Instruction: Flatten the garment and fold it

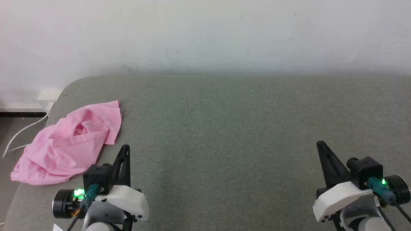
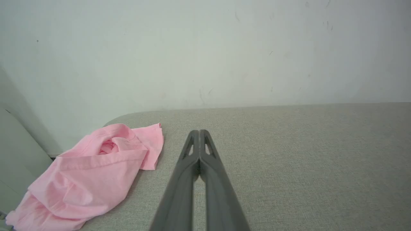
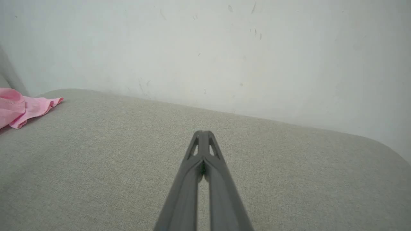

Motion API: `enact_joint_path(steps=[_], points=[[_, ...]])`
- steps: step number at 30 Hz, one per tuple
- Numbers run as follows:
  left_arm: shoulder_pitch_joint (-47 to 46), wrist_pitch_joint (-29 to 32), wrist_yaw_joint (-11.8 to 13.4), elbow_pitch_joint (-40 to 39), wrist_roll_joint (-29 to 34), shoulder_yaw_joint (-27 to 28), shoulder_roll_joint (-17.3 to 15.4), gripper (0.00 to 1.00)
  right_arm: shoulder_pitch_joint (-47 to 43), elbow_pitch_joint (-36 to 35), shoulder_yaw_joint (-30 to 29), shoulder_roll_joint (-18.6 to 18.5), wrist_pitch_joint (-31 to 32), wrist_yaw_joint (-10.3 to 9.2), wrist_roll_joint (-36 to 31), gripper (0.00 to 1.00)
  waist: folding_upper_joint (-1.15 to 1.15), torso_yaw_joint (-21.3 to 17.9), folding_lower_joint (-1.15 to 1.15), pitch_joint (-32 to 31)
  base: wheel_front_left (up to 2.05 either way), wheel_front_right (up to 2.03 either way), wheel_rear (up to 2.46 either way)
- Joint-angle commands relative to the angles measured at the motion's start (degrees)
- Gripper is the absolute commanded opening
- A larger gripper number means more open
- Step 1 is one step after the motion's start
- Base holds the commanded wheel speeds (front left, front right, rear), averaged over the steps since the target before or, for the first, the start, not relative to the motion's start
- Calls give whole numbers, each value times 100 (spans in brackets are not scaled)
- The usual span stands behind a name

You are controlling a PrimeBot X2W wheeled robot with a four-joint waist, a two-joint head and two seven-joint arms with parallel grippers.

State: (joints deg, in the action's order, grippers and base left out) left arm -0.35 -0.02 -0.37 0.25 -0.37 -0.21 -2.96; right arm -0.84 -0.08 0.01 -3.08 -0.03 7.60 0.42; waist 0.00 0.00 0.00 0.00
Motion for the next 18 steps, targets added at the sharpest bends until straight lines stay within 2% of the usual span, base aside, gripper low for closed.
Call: enact_joint_path(steps=[1, 18], points=[[35, 2, 37, -25, 37, 21, 8, 0, 84, 8, -1, 21, 3, -11, -42, 0, 0, 0, 0, 0, 0, 0, 0], [35, 2, 37, -25, 37, 21, 8, 0, 84, 8, -1, 21, 3, -11, -42, 0, 0, 0, 0, 0, 0, 0, 0]])
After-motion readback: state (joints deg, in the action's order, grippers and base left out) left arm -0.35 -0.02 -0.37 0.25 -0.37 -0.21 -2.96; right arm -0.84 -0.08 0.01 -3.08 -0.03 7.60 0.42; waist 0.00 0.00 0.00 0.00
